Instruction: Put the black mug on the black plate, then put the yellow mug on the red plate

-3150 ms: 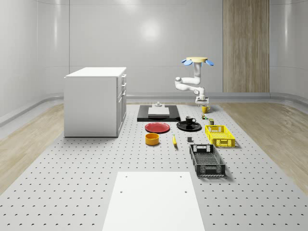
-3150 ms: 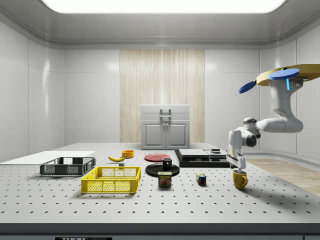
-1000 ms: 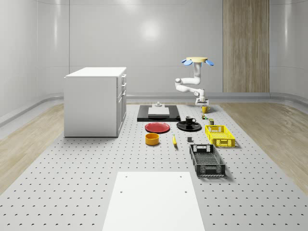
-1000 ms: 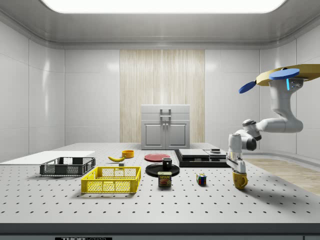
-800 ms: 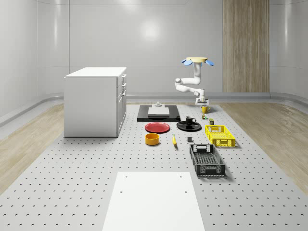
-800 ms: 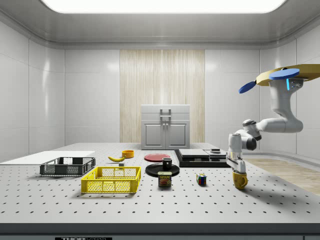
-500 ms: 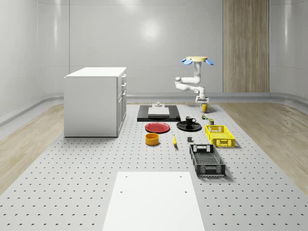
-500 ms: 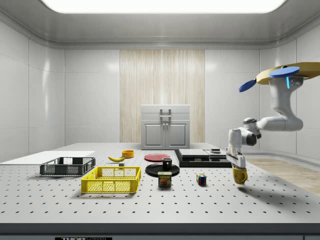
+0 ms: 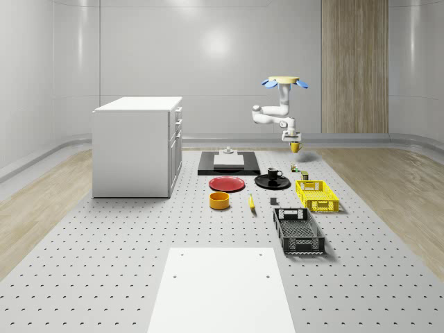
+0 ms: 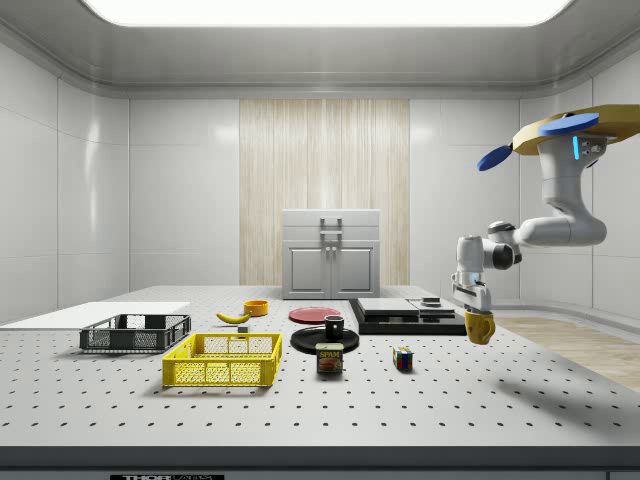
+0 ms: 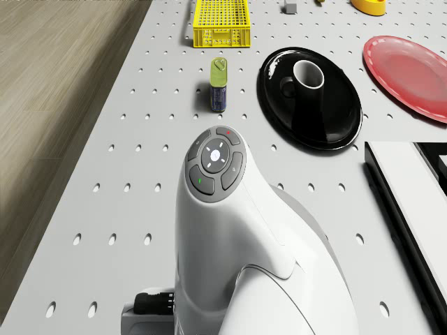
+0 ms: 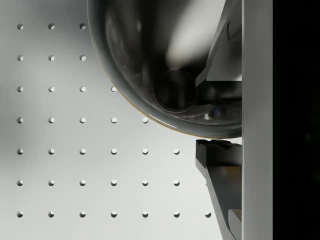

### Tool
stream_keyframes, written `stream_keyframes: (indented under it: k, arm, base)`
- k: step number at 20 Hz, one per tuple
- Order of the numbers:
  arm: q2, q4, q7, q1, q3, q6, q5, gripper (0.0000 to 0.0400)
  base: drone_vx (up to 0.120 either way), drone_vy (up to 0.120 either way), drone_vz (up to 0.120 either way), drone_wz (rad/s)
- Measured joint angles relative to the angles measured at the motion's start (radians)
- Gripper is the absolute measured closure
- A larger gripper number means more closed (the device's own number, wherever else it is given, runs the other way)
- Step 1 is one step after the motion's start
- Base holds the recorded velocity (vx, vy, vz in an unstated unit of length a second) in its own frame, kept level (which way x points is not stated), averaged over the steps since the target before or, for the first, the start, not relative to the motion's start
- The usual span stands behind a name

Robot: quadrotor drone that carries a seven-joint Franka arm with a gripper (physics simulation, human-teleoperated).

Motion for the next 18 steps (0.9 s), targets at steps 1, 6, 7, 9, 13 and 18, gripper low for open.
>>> stream_keyframes:
  k: [1, 6, 7, 9, 13, 18]
  arm:
    - [-0.001, 0.000, 0.000, 0.000, 0.002, 0.000, 0.002, 0.0300]
    - [-0.004, -0.001, 0.001, -0.001, 0.006, 0.002, 0.007, 0.0300]
    - [-0.005, -0.001, 0.001, -0.001, 0.006, 0.002, 0.007, 0.0300]
    - [-0.006, -0.001, 0.002, -0.001, 0.007, 0.003, 0.008, 0.0300]
    - [-0.009, -0.001, 0.002, -0.002, 0.007, 0.005, 0.010, 0.0300]
    - [-0.012, -0.001, 0.003, -0.003, 0.008, 0.008, 0.012, 0.0300]
  base:
    - [0.000, -0.040, 0.120, 0.000]
    - [0.080, -0.104, 0.120, 0.000]
    - [0.120, -0.120, 0.120, 0.000]
    - [0.120, -0.120, 0.120, 0.000]
    - [0.120, -0.120, 0.060, 0.000]
    - [0.120, -0.120, 0.000, 0.000]
